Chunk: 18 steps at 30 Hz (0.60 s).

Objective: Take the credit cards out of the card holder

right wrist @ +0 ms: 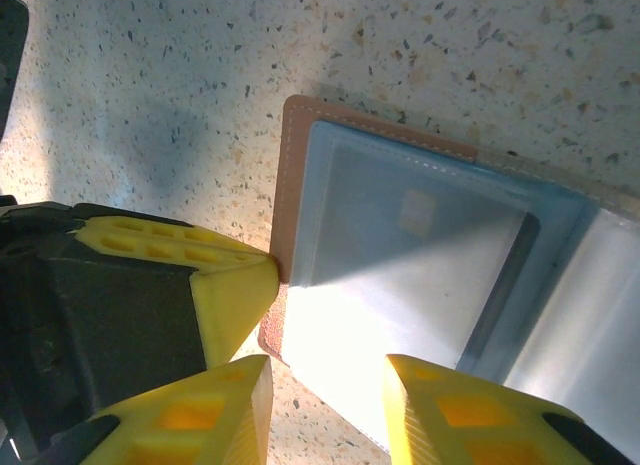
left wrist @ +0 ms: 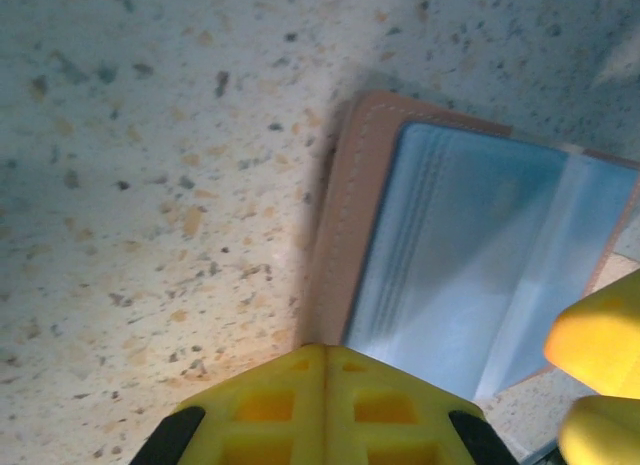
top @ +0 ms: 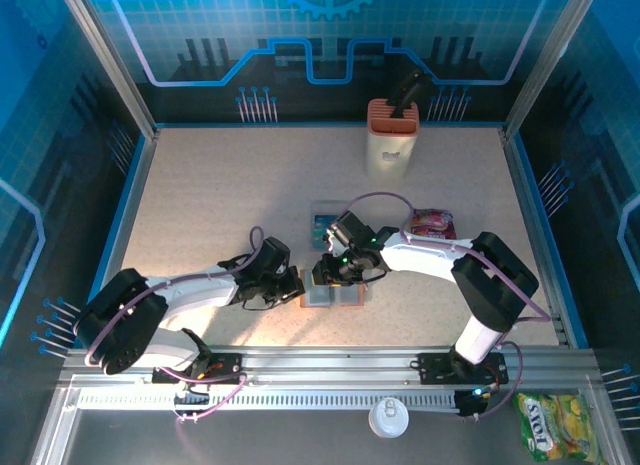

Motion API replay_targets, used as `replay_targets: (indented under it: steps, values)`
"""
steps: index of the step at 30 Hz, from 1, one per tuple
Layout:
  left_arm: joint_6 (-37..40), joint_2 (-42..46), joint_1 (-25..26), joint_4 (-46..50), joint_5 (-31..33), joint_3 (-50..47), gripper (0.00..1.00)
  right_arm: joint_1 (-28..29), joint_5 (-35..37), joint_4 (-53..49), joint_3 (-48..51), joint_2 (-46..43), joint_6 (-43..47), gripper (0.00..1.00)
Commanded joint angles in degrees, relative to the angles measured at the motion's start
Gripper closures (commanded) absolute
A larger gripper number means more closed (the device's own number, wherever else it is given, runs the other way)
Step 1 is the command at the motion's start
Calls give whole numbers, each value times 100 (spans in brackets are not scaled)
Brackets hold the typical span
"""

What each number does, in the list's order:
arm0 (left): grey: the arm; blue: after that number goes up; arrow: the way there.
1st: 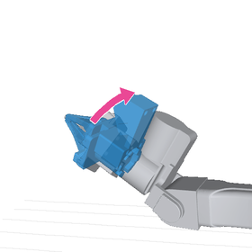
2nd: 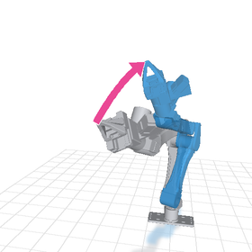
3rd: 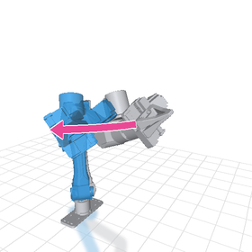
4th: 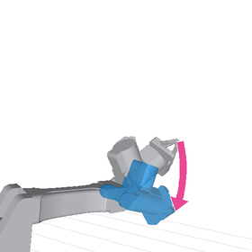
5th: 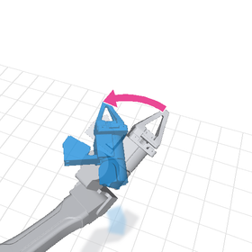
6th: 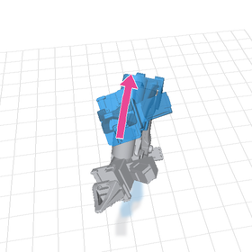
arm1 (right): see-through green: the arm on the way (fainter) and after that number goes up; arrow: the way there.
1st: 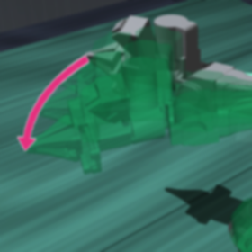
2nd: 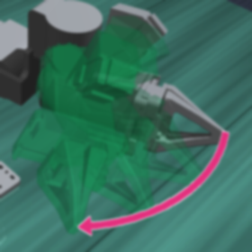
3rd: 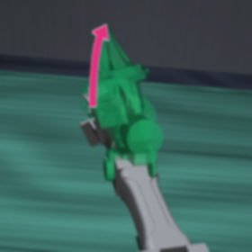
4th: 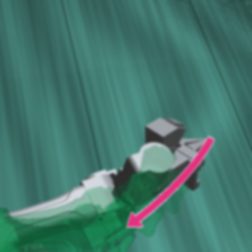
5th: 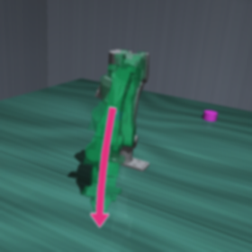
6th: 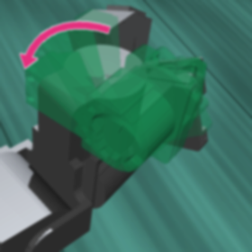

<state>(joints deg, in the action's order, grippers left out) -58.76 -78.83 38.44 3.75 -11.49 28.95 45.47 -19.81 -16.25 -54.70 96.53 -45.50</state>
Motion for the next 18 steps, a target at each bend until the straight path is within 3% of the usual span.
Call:
replay_targets:
  steps: [1, 18]
  values:
    - [-118, -41, 48, 147, 112, -82, 99, 49, -113, -56, 74, 110, -66, 64]
    - [-107, 34, 37, 398, 232, -69, 99, 41, -179, -108, 70, 369, -77, 64]
